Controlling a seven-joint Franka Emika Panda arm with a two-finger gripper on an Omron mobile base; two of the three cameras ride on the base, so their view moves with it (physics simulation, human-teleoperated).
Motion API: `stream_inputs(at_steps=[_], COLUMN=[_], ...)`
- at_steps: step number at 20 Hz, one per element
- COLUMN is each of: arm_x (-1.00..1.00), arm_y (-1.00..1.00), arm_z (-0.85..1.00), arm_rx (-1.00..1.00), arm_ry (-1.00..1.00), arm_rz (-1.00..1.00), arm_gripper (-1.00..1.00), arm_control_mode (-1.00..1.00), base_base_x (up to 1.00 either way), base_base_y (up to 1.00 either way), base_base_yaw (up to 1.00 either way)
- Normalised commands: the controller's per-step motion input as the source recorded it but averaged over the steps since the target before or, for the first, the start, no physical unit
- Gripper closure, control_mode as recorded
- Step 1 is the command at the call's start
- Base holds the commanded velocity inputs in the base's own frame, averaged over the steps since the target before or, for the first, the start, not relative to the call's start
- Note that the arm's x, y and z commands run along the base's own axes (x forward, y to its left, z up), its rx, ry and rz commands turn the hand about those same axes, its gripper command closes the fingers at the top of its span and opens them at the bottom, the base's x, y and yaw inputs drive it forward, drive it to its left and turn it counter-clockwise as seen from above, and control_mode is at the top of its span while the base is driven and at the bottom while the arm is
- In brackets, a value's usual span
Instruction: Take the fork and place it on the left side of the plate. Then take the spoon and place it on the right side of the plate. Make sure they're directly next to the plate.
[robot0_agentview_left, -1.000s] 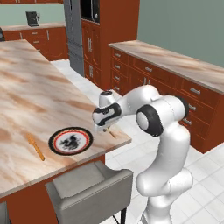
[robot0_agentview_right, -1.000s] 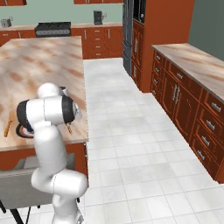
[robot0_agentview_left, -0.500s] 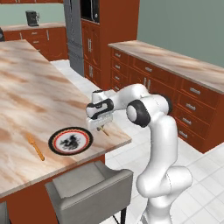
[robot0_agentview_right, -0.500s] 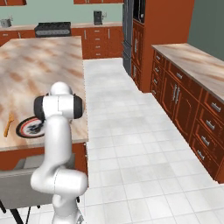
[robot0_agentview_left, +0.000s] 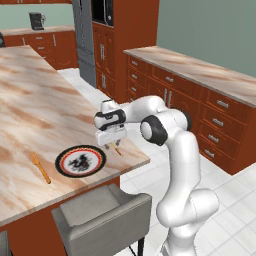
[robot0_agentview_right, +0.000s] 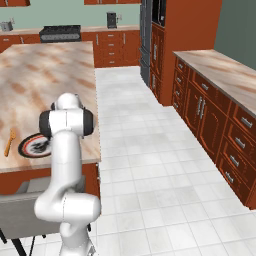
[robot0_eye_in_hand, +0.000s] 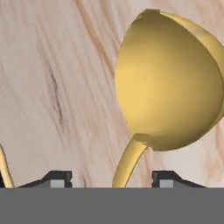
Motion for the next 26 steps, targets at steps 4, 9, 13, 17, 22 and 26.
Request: stream_inputs(at_steps=[4,9,13,17,22,26], arm_x=[-0.62,-0.79,-0.95,-1.00,-1.00,-0.99], arm_y=[0.00,0.00,-0.04,-0.13,-0.18,-0.18], arm_z=[0.48,0.57,0.59,0.58,0.56,0.67], arm_rx=[0.00,0.00,0.00,0.00,-0.03,-0.06], arm_ry=[-0.08,-0.09,-0.12,-0.19,-0.27,-0.31], arm_rz=[-0.01,-0.03,-0.05,-0.04,-0.04,-0.03], arm_gripper=[-1.00,-1.00,-1.00,-1.00,-1.00,-1.00], arm_control_mode=[-1.00,-1.00,-1.00,-1.00,-1.00,-1.00], base_base_x=[0.00,0.00,0.00,0.00,0.00,0.00], base_base_y=[0.00,0.00,0.00,0.00,0.00,0.00], base_base_yaw=[0.00,0.00,0.00,0.00,0.00,0.00])
